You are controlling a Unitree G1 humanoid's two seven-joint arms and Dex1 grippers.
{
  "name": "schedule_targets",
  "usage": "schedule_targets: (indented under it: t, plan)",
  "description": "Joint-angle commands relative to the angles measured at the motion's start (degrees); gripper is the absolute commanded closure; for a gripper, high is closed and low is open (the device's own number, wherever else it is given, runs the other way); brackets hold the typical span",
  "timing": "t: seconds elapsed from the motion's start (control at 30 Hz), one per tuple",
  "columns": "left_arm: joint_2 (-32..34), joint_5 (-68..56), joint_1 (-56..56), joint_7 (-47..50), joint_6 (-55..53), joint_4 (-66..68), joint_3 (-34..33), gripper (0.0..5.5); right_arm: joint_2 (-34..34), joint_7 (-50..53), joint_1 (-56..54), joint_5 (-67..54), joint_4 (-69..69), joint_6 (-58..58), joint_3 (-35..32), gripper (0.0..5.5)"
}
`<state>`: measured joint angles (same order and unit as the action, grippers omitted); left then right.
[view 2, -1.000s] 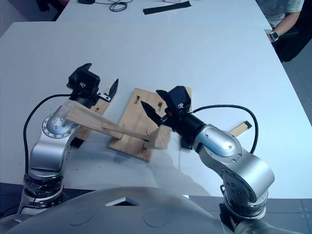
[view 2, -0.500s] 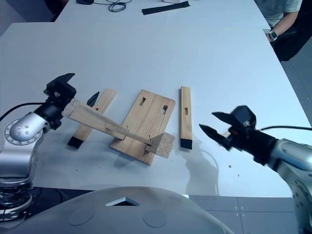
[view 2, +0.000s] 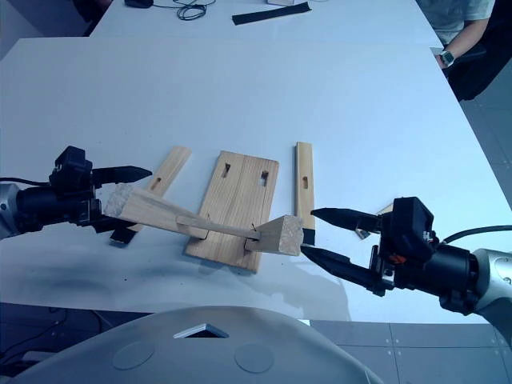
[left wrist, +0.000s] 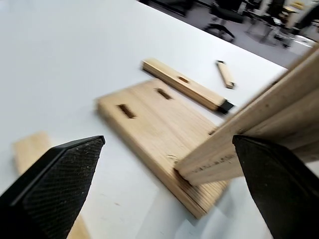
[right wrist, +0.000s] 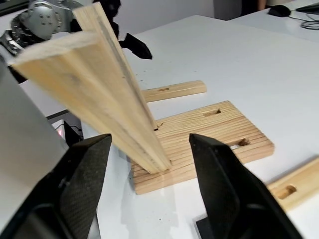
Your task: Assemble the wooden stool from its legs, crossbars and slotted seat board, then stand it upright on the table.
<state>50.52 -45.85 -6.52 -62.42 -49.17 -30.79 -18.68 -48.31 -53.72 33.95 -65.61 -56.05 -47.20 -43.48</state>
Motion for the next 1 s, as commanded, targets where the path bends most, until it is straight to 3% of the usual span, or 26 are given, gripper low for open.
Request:
schedule_targets:
  t: [0.03, 0.47, 1.0]
  plan:
    - [0.80, 0.89, 1.54, 1.06, 0.83, 0.51, 2.65, 0.72, 0.02, 3.57, 0.71, -1.07, -1.97, 1.33, 2.13, 2.61]
    - [0.47, 1.04, -0.09, 3.77, 2.54, -0.96, 4.81, 0.72, -3.63, 5.57, -1.90, -1.25, 0.48, 3.85, 5.22, 2.61]
    - [-0.86, -2.29, 5.46, 4.43, 0.14, -4.84, 10.79, 0.72, -6.37, 8.46, -12.46, 2.07, 1.55, 5.09, 20.27, 2.61]
